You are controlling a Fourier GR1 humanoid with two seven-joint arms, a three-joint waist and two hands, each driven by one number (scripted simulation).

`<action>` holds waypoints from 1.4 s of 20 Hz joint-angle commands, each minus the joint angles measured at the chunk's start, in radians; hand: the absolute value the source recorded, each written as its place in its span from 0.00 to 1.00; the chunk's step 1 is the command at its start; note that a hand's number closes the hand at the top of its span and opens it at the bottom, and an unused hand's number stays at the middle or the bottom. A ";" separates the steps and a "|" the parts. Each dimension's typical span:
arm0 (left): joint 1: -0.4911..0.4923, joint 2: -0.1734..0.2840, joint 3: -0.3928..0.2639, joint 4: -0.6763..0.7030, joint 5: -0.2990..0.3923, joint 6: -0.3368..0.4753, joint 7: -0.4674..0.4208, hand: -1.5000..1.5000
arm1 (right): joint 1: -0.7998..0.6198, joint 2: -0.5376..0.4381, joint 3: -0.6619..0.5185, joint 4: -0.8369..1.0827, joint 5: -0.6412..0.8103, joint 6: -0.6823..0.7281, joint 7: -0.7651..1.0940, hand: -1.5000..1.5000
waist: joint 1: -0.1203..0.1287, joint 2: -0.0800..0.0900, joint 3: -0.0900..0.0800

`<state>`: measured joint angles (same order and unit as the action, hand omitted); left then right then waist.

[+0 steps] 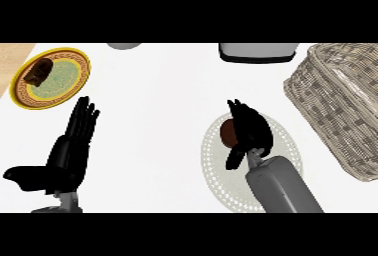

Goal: Pick the cupcake from the placemat and place it in the basket

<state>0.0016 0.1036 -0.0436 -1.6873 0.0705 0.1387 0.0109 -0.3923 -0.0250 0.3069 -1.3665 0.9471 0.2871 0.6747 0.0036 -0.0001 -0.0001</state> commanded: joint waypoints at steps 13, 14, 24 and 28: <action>0.039 -0.011 0.022 -0.050 -0.017 -0.051 0.005 0.50 | -0.013 0.024 -0.006 0.217 0.036 -0.167 -0.085 0.00 | 0.002 0.000 0.000; -0.041 -0.032 0.027 0.002 -0.037 -0.011 0.043 0.50 | 0.009 0.007 -0.077 0.124 0.050 -0.086 -0.114 0.00 | -0.003 0.000 0.000; -0.030 -0.071 -0.015 0.016 -0.093 0.012 0.010 0.50 | -0.044 0.013 -0.006 0.293 0.111 -0.089 -0.254 1.00 | 0.000 0.001 0.000; 0.000 -0.052 0.038 0.005 -0.041 -0.023 -0.017 0.50 | -0.062 0.018 -0.006 0.267 0.155 -0.064 -0.237 1.00 | 0.000 0.000 0.000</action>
<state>-0.0043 0.0546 -0.0233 -1.6869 0.0229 0.1169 0.0148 -0.4570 -0.0226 0.2821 -1.1120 1.0630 0.2247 0.4478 0.0034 -0.0033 -0.0020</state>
